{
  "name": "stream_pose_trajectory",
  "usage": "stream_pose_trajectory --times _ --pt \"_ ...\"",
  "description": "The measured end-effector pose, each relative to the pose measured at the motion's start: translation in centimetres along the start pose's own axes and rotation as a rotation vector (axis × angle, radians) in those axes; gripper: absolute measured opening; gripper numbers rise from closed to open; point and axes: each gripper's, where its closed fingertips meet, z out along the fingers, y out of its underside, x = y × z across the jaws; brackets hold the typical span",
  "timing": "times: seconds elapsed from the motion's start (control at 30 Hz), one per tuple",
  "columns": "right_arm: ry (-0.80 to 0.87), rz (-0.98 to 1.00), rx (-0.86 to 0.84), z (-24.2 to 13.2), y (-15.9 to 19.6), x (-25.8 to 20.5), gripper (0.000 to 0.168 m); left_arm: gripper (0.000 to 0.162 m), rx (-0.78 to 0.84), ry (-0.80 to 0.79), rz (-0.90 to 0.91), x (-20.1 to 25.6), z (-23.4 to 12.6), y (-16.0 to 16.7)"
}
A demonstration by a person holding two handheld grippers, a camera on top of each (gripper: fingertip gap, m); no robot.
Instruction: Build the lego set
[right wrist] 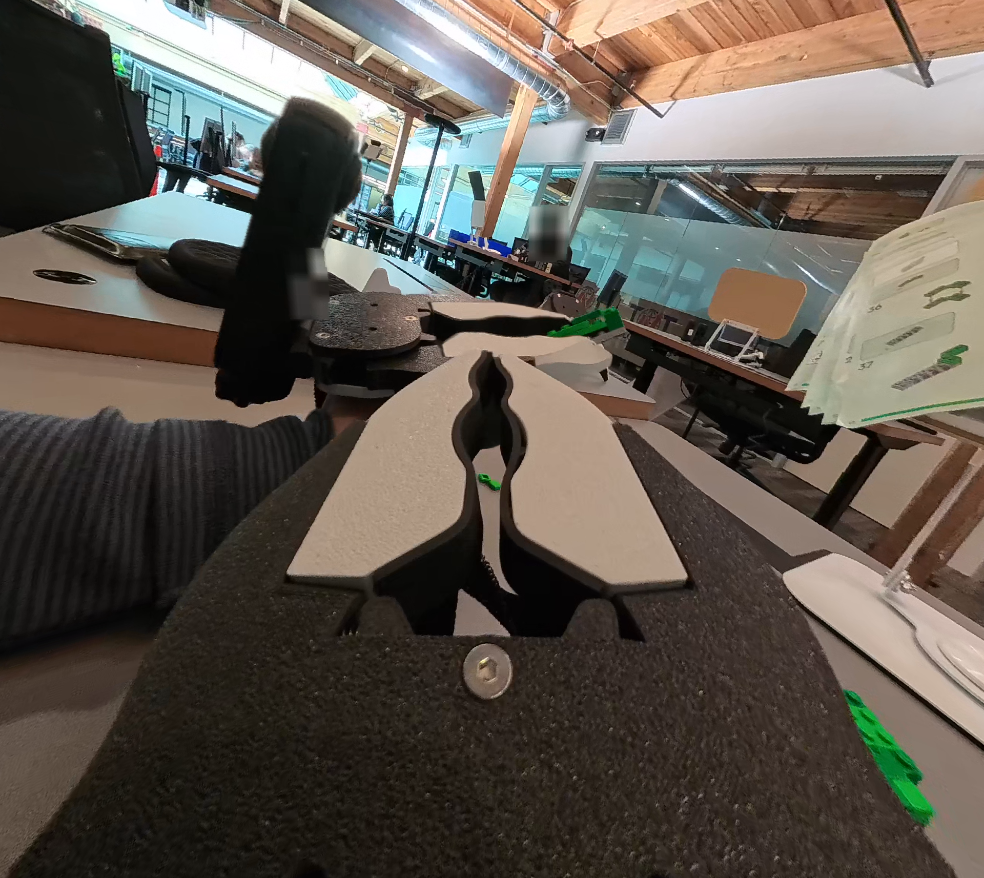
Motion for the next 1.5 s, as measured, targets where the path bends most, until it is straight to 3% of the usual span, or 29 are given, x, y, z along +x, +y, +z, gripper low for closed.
stream_pose_trajectory --times 0.4,0.6,0.8,1.13,1.5 --pt "-0.023 0.069 0.009 0.0 0.0 -0.1 0.0 0.023 -0.017 -0.008 -0.001 -0.5 -0.1 0.2" --pt "-0.057 0.13 -0.016 0.0 0.3 -0.3 0.0 0.024 -0.099 -0.092 0.078 -4.5 -3.1 0.5" --pt "0.017 0.117 -0.096 1.0 2.1 1.4 0.0 0.023 -0.167 -0.104 0.159 -7.1 -5.2 1.0" --pt "0.046 -0.018 -0.078 6.7 3.8 2.7 0.0 0.024 -0.223 0.006 0.253 -4.9 -3.7 2.4" --pt "0.041 0.001 -0.073 6.8 3.9 2.8 0.0 0.024 -0.246 0.075 0.342 -2.8 -3.0 3.0"
